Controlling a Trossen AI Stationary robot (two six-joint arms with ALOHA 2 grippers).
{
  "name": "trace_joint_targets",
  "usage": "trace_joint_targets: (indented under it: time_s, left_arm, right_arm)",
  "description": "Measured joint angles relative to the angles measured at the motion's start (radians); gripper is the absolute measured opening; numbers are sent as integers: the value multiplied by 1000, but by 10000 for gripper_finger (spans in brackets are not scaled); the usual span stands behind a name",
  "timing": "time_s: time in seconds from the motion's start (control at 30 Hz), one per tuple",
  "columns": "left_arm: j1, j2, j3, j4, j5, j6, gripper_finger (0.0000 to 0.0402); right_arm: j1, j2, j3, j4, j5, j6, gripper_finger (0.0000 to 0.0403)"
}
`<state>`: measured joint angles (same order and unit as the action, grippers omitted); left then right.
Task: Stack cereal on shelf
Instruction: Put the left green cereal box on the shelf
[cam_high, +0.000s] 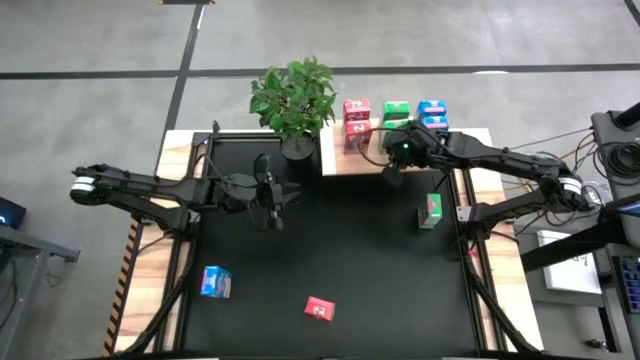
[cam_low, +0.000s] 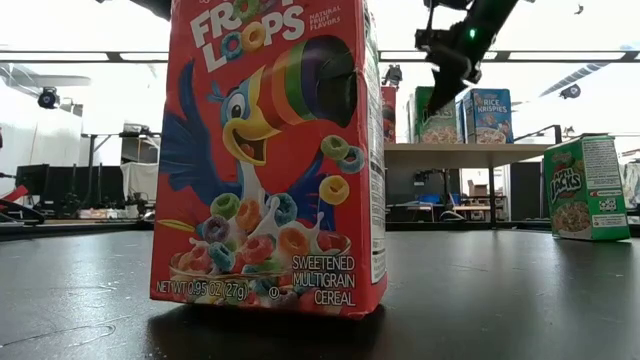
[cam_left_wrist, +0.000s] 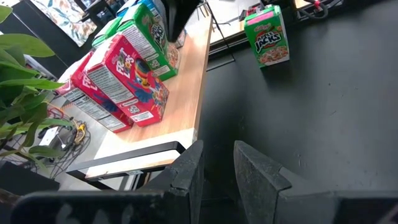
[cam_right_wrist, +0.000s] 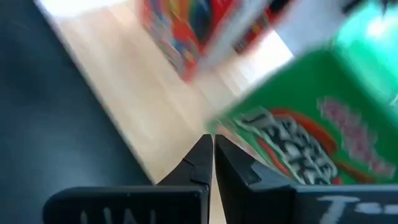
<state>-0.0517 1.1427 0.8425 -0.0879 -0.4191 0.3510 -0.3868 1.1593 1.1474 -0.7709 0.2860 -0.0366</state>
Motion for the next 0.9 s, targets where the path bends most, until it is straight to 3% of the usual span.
trace_joint_targets:
  time_s: [0.37,0.53,0.9]
  left_arm:
    - [0,0,0,-1,0,-5,72]
    - [0,0,0,-2,0,-5,72]
    - [0,0,-1,-2,0,-5,72]
  right_arm:
    - [-46,-48,44,226,4,-93,8]
    - [-100,-44,25,237,85,-104,9]
    - [-129,-40,11,240,83,-88,8]
